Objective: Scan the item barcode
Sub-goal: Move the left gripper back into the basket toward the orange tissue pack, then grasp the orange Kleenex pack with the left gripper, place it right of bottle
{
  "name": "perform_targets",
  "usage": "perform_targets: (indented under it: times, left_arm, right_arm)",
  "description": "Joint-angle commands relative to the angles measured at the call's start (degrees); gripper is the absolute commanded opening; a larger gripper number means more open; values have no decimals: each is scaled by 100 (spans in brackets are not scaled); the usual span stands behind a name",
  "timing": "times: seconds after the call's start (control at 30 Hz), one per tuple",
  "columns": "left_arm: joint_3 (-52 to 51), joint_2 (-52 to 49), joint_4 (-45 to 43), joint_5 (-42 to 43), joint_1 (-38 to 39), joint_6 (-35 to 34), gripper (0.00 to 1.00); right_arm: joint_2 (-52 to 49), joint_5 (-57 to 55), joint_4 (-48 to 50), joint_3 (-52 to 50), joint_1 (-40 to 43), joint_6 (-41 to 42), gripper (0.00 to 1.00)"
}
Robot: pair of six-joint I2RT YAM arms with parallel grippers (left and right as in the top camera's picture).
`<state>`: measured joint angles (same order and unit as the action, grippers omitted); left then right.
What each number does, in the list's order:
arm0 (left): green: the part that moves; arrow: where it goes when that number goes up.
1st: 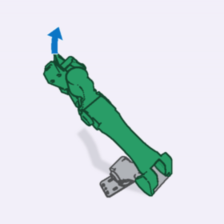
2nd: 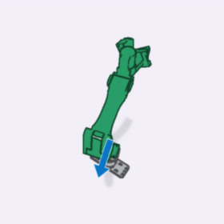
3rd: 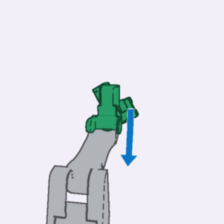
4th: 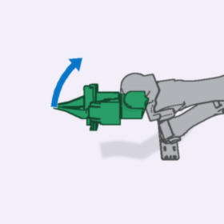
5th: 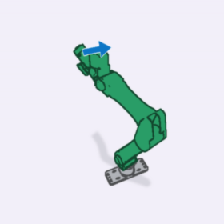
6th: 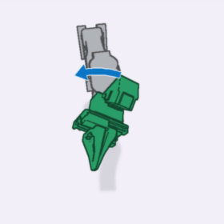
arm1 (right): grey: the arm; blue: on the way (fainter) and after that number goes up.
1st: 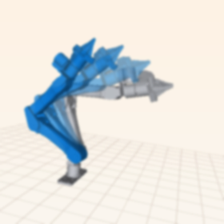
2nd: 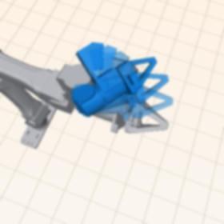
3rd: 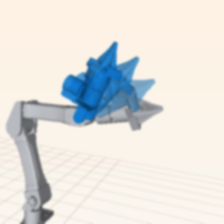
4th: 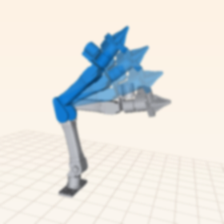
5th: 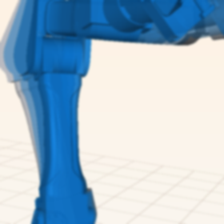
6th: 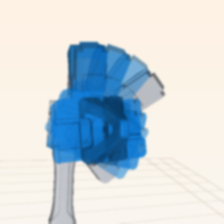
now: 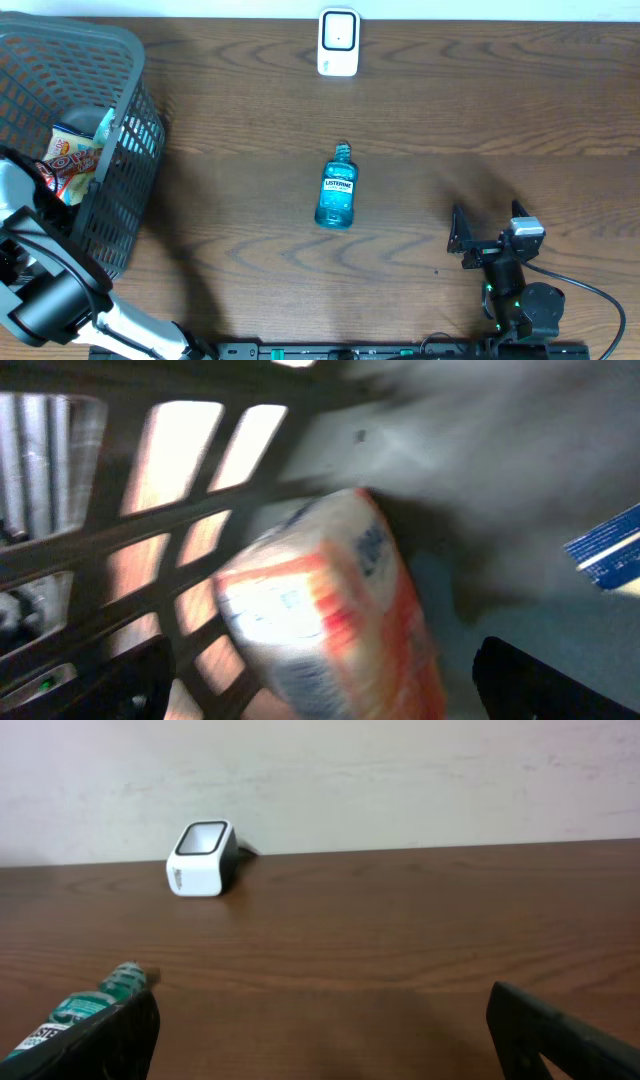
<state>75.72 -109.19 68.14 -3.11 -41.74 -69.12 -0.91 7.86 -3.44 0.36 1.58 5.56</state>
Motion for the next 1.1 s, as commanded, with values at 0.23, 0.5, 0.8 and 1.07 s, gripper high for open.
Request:
perform_targets:
  times: [0.23, 0.5, 0.8, 1.07]
  left_arm:
    - [-389, -35, -267, -284, 160, -11, 29]
    - [-203, 138, -282, -332, 160, 192, 7]
    - [1132, 1217, -94, 15, 160, 1458, 8]
    - [2229, 2911, -203, 1495, 282, 1705, 7]
  right_arm:
    - [20, -24, -22, -4, -50, -50, 99]
    - [20, -24, -22, -4, -50, -50, 99]
    - [20, -24, -22, -4, -50, -50, 99]
    - [20, -24, -22, -4, -50, -50, 99]
